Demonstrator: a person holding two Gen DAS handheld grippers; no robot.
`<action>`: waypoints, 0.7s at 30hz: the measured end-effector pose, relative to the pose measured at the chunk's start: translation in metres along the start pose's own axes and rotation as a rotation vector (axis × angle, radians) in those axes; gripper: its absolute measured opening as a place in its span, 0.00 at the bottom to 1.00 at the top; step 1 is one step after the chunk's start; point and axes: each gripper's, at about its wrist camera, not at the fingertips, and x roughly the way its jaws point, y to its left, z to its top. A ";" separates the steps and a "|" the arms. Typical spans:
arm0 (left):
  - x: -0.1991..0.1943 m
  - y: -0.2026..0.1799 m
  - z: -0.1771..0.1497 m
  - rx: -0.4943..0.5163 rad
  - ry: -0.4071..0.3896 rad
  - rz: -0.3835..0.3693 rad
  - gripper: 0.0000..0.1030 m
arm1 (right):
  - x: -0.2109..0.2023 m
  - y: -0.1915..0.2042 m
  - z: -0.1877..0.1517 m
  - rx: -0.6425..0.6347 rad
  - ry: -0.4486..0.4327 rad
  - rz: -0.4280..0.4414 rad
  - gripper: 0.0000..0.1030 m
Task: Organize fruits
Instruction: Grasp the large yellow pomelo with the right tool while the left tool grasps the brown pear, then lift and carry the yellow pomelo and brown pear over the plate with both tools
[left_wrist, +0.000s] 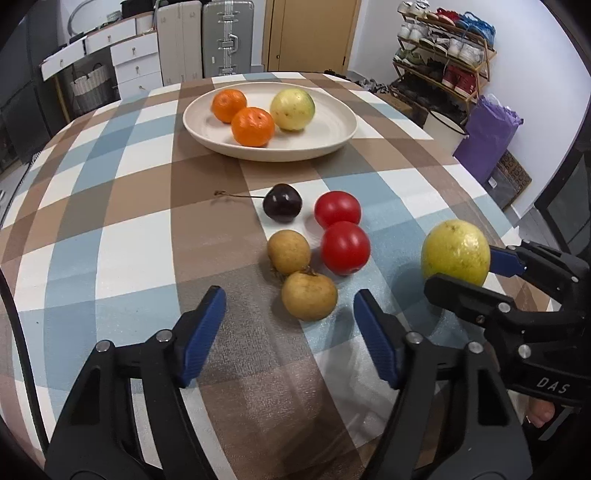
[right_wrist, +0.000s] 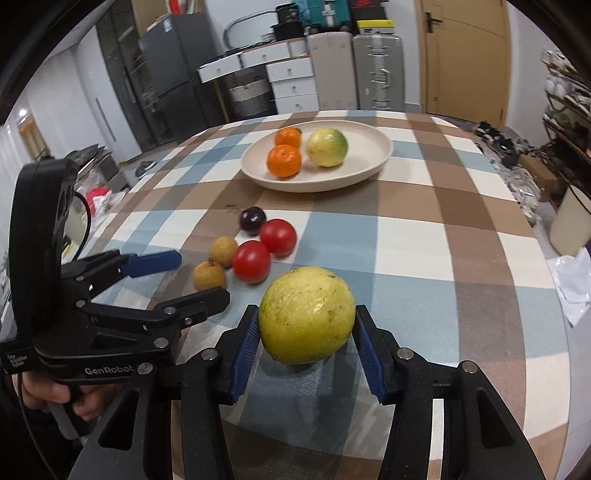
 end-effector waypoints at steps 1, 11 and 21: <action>0.002 -0.002 0.001 0.014 0.004 0.011 0.62 | 0.000 0.000 -0.001 0.008 -0.003 -0.011 0.50; 0.005 -0.022 0.006 0.086 0.006 -0.005 0.25 | 0.000 -0.001 -0.011 0.050 -0.022 -0.017 0.50; -0.021 -0.030 0.007 0.070 -0.058 -0.031 0.25 | -0.039 -0.025 -0.006 0.023 -0.046 -0.018 0.50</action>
